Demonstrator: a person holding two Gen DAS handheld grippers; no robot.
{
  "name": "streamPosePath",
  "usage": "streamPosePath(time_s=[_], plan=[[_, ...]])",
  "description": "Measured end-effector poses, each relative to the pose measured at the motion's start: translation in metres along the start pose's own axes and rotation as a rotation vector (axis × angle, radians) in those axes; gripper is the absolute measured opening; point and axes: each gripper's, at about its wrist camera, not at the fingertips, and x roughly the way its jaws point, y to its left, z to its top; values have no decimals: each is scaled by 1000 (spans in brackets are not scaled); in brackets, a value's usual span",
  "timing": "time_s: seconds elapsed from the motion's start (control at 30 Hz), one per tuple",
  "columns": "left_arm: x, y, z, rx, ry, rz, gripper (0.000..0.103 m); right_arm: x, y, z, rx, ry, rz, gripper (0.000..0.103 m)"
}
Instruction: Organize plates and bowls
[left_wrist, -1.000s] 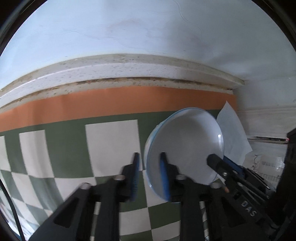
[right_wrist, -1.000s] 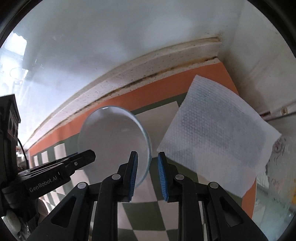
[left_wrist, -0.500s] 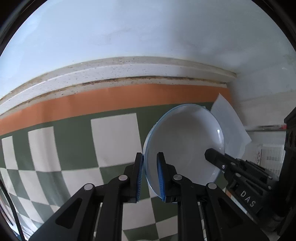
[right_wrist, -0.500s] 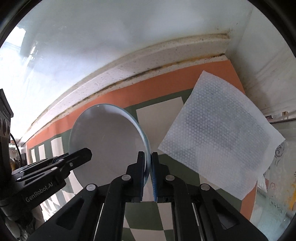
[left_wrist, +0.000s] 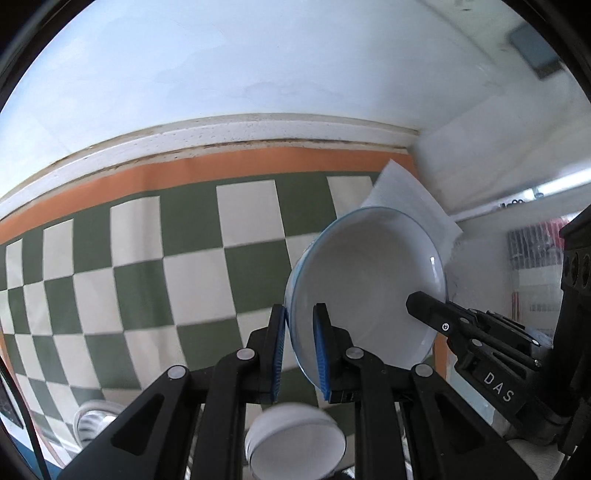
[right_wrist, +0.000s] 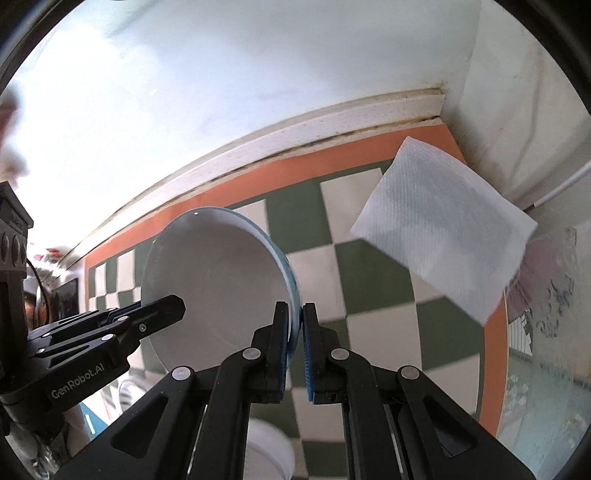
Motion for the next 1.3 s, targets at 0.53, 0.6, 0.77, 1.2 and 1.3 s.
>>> streamPosePath(time_s=[0.53,0.6,0.77,1.2,1.3], plan=[[-35,4,-96,41,8,13,13,-51,30,-122,-9,12,24,9],[-34,5,-104,47,16,15,13,-51,30,-134,-6,19,27,9],[-26,8,-120,48,45,20,13,-43,29,-154,-7,41,26,9],[8,20,-145,17,115,33,13,-6,15,-182,10,136,36,10],[12,22,-147,16,121,38,13,1,15,-184,6,152,34,10]])
